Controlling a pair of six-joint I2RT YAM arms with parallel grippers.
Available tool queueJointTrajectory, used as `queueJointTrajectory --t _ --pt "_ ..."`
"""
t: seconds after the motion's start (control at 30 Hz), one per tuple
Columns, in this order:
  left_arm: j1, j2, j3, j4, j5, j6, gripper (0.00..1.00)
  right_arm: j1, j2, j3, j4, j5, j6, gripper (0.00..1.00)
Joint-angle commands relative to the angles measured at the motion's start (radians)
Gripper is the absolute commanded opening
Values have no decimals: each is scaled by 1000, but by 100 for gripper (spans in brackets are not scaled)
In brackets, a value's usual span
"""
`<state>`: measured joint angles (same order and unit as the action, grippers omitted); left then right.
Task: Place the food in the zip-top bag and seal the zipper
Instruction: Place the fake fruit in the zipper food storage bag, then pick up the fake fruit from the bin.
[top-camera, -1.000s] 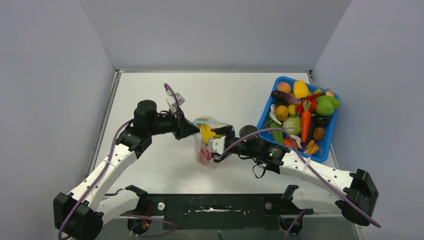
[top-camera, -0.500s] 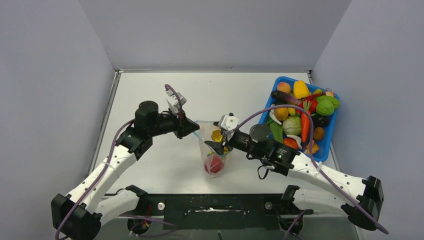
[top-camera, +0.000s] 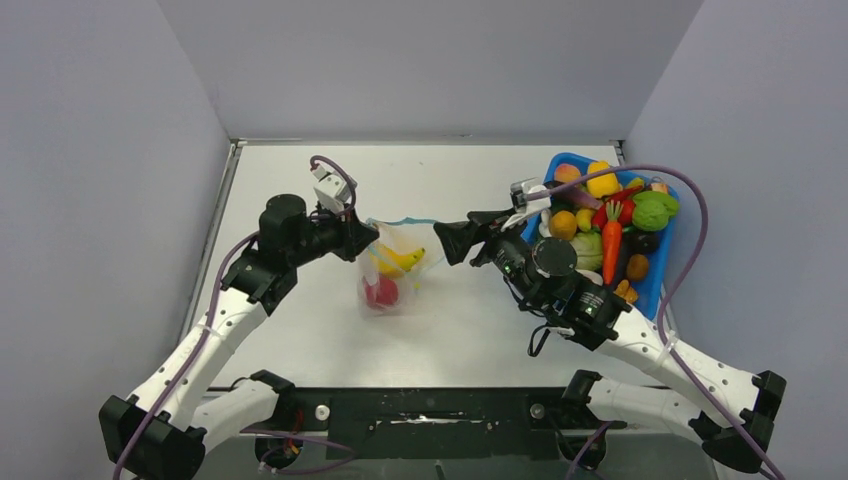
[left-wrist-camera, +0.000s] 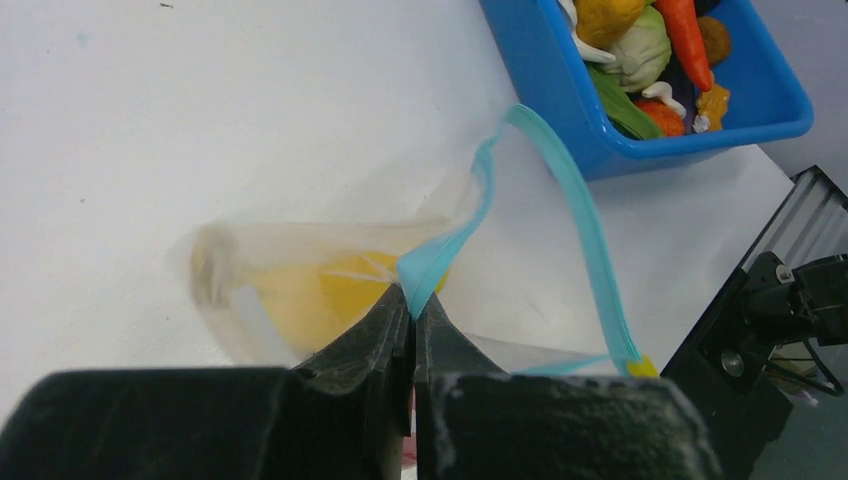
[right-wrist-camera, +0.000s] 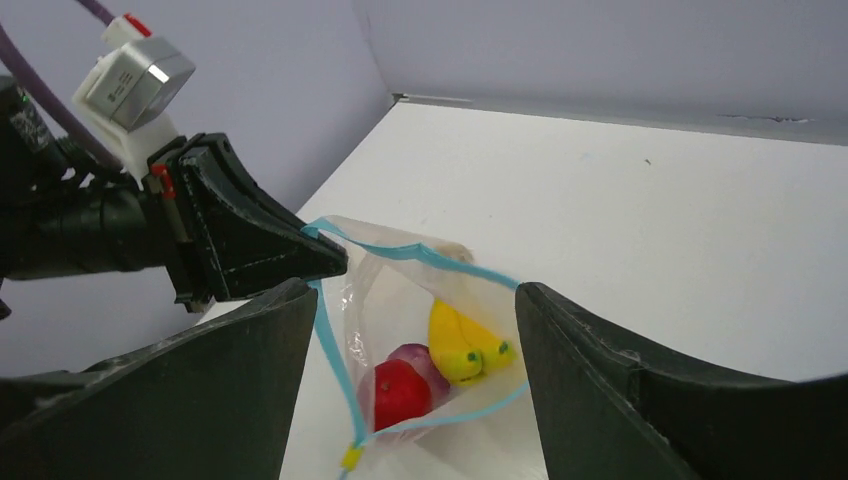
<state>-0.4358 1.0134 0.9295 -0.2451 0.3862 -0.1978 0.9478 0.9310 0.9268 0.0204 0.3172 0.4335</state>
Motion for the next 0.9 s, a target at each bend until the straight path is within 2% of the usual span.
queueJointTrajectory --t 0.0,0.23,0.37,0.57,0.7,0.87 --pt "3 -21 60 13 -66 18 0 -8 -30 22 -27 168 134 74" --pt "3 -23 97 -68 -278 72 0 -29 19 158 -323 258 106 75" --pt "2 -17 107 -91 -338 90 0 -138 51 208 -445 196 74 75" --pt "-3 -17 49 -26 -194 81 0 -429 137 266 -607 -13 38 75" --pt "-7 -28 -14 47 -122 48 0 -548 183 275 -651 -45 24 74" --pt "-6 -25 -78 104 -52 33 0 -632 248 263 -692 20 1 67"
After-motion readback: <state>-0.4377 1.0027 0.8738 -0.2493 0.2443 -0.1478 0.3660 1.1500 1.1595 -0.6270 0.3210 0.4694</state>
